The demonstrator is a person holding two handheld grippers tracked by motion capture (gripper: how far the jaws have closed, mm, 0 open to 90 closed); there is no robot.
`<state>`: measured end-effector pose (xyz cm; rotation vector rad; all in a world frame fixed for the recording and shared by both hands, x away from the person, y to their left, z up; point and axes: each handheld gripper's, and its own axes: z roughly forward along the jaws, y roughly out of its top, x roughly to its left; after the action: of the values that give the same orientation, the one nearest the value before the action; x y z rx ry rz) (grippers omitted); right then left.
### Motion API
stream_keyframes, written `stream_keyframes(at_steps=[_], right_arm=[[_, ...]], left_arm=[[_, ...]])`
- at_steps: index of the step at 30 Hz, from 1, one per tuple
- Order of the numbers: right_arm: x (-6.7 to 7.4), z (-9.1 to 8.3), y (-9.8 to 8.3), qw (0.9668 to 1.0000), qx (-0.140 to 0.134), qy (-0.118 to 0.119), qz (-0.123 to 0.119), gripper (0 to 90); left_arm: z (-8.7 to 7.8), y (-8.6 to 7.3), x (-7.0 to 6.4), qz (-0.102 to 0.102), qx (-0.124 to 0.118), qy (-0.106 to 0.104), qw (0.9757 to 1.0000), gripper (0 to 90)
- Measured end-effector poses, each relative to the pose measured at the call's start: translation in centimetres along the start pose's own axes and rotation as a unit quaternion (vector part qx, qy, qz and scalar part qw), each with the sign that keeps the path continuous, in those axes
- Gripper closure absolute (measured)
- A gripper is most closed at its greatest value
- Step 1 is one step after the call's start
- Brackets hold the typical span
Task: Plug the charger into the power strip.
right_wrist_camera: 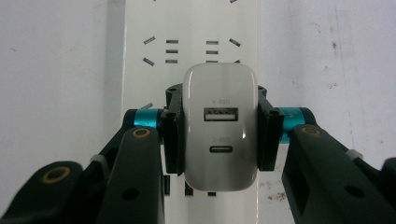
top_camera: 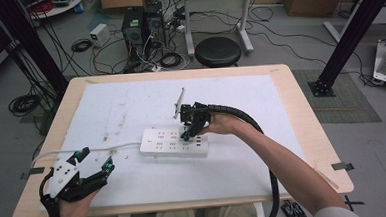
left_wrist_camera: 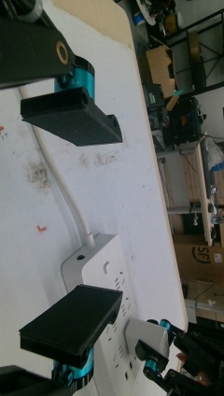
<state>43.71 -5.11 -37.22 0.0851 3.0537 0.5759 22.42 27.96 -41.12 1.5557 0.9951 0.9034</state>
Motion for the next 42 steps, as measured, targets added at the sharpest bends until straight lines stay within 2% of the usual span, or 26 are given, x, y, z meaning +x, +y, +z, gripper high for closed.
stream_keyframes(at_steps=[5,7,13,14,15,18,20,23,24,27,29,30,32,35,37,41,42], right_arm=[[-0.3,0.1,-0.1,0.9999,-0.007,0.009,0.003,63.9],[-0.5,0.1,-0.2,0.9998,-0.006,0.016,0.014,63.9],[-0.6,0.1,-0.3,0.9997,-0.009,0.018,0.012,63.9],[-0.6,0.2,-0.4,0.9997,-0.013,0.017,0.014,63.9],[0.3,0.2,-0.2,0.9999,-0.007,-0.010,-0.005,63.9],[0.4,0.2,-0.4,0.9998,-0.018,-0.012,-0.003,63.9],[0.0,0.2,-0.6,0.9997,-0.023,0.001,0.005,63.9],[0.1,0.3,-0.6,0.9997,-0.023,-0.003,-0.002,63.9],[-0.2,0.3,-0.8,0.9995,-0.029,0.007,0.005,63.9],[-0.3,0.3,-0.7,0.9995,-0.028,0.009,0.006,63.9],[-0.3,0.3,-0.7,0.9995,-0.028,0.009,0.006,63.9],[0.7,0.4,-0.6,0.9995,-0.024,-0.019,-0.007,63.8],[1.0,0.4,-0.6,0.9993,-0.023,-0.029,-0.007,63.9],[0.4,0.4,-0.8,0.9994,-0.032,-0.012,0.001,63.9],[-0.3,0.4,-1.0,0.9991,-0.039,0.008,0.013,63.9],[-0.2,0.5,-0.9,0.9993,-0.035,0.007,0.008,63.9],[0.1,0.5,-0.8,0.9995,-0.032,-0.002,-0.001,63.9]], left_arm=[[0.1,0.3,-0.1,0.003,-0.001,-0.003,1.0000,20.7],[0.2,0.2,-0.2,0.003,-0.001,-0.004,1.0000,20.8],[0.3,0.0,-0.3,0.003,0.001,-0.006,1.0000,20.9],[0.3,0.0,-0.3,0.003,0.001,-0.006,1.0000,20.9],[0.4,0.0,-0.3,0.004,0.002,-0.006,1.0000,20.9],[0.6,0.0,-0.3,0.002,0.003,-0.007,1.0000,20.9],[0.9,0.0,-0.4,0.001,0.004,-0.010,0.9999,21.0],[1.0,0.1,-0.5,0.006,0.004,-0.012,0.9999,21.0],[1.2,0.2,-0.6,0.007,0.005,-0.014,0.9999,21.0],[1.3,0.2,-0.7,0.004,0.005,-0.016,0.9998,21.1],[1.3,0.3,-0.9,0.008,0.004,-0.017,0.9998,21.2],[1.3,0.3,-0.9,0.008,0.007,-0.019,0.9998,21.2],[1.3,0.4,-0.9,0.008,0.006,-0.019,0.9998,21.2],[1.2,0.6,-0.9,0.010,0.005,-0.019,0.9998,21.2],[1.1,0.7,-0.9,0.010,0.001,-0.018,0.9998,21.3],[0.9,0.6,-1.0,0.008,0.003,-0.018,0.9998,21.5],[0.9,0.5,-0.9,0.011,0.005,-0.019,0.9997,21.5]])
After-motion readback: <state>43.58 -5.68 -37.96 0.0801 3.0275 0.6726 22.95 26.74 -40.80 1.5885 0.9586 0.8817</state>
